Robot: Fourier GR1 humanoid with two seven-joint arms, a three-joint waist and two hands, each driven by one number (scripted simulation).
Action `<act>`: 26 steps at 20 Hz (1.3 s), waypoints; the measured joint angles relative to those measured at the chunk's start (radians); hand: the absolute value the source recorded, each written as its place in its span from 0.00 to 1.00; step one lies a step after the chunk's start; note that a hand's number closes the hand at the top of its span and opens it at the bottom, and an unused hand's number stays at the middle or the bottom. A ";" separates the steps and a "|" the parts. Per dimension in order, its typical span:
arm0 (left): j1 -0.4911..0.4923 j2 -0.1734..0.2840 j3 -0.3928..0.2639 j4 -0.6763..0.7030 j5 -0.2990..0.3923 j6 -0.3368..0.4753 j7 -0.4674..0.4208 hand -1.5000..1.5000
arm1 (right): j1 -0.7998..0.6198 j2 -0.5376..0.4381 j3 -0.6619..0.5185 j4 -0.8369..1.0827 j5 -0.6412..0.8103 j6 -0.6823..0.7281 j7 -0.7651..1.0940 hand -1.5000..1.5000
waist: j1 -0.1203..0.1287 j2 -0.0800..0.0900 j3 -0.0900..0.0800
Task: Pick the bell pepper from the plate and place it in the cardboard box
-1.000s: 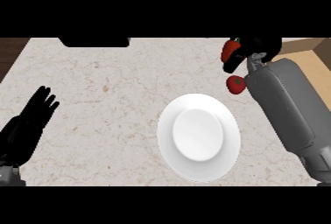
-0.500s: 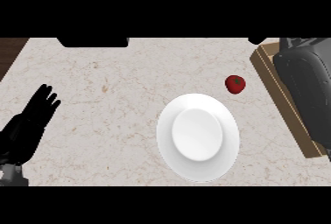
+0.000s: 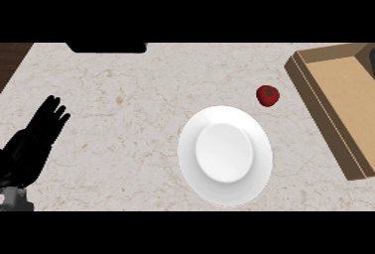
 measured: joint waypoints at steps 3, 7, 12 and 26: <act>-0.028 0.003 0.014 0.027 -0.001 -0.011 -0.002 0.50 | 0.035 -0.025 -0.032 0.045 -0.001 -0.041 -0.070 1.00 | 0.001 0.001 0.000; -0.032 -0.016 0.011 0.020 -0.015 -0.006 0.006 0.50 | 0.079 -0.050 -0.073 0.089 -0.003 -0.104 -0.164 1.00 | 0.002 0.002 0.000; -0.019 -0.029 0.015 0.018 -0.021 -0.025 -0.006 0.50 | 0.107 -0.064 -0.124 0.205 -0.009 -0.192 -0.279 1.00 | 0.007 0.003 0.000; -0.019 -0.029 0.046 0.017 -0.027 -0.055 0.000 0.50 | 0.204 -0.026 -0.267 0.481 -0.134 -0.253 -0.432 0.00 | 0.010 0.004 0.001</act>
